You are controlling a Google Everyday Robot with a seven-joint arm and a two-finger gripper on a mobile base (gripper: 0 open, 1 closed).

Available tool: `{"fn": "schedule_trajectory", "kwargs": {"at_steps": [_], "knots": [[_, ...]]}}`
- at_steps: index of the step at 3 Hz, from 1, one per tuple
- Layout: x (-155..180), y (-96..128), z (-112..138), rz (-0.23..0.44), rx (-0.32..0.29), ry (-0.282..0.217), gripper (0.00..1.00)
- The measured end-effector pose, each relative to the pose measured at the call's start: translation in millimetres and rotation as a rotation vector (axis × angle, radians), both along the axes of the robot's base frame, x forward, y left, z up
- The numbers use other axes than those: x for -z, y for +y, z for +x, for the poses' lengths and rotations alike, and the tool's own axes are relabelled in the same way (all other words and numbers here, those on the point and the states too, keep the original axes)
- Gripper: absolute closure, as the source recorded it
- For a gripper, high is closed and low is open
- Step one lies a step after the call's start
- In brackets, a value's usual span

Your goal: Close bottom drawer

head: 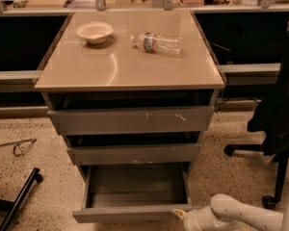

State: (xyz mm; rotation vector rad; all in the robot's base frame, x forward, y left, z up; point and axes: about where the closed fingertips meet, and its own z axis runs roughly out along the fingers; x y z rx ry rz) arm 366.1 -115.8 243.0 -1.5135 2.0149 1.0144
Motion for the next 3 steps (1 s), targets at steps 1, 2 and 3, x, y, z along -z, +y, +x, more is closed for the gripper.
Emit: {"fn": "schedule_trajectory", "kwargs": {"at_steps": [1, 2, 3], "knots": [[30, 1, -13, 0.021, -0.004, 0.034, 0.0], [53, 4, -11, 0.014, -0.039, 0.048, 0.0], [66, 3, 15, -0.041, -0.059, 0.029, 0.0]]}}
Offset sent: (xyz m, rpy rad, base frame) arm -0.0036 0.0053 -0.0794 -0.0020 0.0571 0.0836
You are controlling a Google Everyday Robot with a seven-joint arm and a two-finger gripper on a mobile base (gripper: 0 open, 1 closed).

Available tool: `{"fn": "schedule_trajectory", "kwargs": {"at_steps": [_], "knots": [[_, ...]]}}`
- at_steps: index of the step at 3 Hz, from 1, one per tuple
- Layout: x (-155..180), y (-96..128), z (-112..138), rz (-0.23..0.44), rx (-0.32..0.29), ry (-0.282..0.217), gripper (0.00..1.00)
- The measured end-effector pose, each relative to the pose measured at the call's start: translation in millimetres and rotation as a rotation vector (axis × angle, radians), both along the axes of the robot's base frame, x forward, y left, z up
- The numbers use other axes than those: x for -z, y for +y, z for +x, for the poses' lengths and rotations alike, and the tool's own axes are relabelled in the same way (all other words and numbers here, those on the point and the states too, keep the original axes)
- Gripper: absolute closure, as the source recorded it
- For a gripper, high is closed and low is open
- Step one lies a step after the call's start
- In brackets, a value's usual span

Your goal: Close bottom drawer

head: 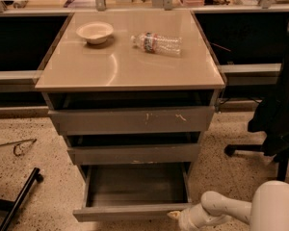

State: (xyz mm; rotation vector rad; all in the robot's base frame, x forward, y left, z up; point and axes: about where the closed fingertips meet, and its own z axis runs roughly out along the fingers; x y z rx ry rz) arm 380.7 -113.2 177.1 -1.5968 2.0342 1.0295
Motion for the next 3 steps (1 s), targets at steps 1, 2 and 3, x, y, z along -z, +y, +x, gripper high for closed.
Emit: {"fn": "schedule_trajectory", "kwargs": {"at_steps": [1, 2, 3], "knots": [[7, -3, 30, -0.055, 0.037, -0.045, 0.0], [5, -2, 57, -0.088, 0.064, -0.105, 0.0], [5, -2, 57, -0.088, 0.064, -0.105, 0.0]]}}
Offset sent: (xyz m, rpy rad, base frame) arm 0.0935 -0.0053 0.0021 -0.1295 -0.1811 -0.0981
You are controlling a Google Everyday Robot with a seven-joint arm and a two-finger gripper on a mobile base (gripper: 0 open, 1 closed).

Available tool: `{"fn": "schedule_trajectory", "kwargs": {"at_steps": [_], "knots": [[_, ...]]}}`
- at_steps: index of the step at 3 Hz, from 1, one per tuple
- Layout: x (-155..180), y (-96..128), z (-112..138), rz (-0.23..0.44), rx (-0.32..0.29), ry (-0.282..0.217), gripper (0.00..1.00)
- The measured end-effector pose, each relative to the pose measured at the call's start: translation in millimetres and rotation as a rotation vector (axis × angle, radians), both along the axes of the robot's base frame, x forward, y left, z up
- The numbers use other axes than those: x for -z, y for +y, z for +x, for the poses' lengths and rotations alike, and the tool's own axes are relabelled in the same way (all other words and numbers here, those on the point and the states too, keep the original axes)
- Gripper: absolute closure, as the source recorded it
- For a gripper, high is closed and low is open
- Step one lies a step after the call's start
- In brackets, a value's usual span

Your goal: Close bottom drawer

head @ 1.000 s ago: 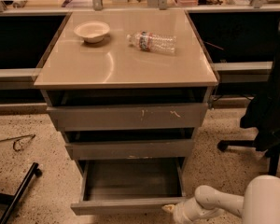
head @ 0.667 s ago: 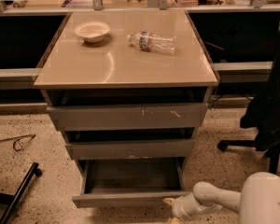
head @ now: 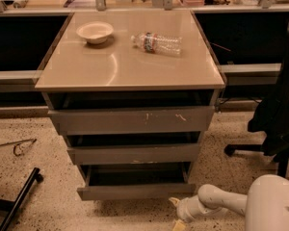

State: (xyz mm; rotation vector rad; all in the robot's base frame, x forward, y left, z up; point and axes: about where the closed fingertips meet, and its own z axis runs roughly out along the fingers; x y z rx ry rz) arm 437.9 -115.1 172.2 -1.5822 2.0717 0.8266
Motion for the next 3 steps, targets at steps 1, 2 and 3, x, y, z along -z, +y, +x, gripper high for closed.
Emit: {"fn": "schedule_trajectory", "kwargs": {"at_steps": [1, 2, 3], "knots": [[2, 28, 26, 0.007, -0.046, -0.02, 0.0], [4, 56, 56, 0.008, -0.075, -0.054, 0.0], [1, 83, 88, 0.003, -0.094, -0.126, 0.0]]}}
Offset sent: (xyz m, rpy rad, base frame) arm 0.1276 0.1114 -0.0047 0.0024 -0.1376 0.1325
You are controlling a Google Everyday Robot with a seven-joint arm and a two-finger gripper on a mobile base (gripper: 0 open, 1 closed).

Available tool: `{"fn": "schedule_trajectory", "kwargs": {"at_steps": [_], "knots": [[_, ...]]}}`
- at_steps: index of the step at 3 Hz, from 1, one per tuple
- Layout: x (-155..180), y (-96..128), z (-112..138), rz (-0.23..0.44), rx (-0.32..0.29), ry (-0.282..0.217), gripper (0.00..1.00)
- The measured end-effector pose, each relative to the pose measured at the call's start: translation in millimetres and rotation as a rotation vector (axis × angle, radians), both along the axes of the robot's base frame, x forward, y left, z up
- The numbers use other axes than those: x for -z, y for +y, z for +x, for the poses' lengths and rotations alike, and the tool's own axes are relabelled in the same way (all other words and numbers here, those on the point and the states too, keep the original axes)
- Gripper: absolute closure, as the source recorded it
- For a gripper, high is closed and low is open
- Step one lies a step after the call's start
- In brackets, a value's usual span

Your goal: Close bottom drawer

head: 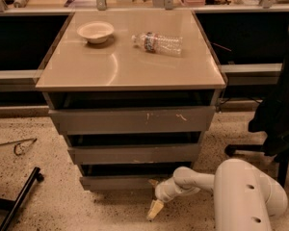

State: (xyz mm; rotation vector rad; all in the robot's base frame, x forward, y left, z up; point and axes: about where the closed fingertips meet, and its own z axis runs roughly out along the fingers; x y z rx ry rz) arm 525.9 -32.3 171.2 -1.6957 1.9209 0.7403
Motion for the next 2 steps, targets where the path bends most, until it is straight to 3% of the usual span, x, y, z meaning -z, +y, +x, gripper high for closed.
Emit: {"fn": "schedule_trajectory", "kwargs": {"at_steps": [1, 2], "knots": [[-12.2, 22.7, 21.1, 0.012, -0.013, -0.084, 0.0], [-21.5, 31.0, 18.6, 0.043, -0.04, -0.123, 0.0]]}}
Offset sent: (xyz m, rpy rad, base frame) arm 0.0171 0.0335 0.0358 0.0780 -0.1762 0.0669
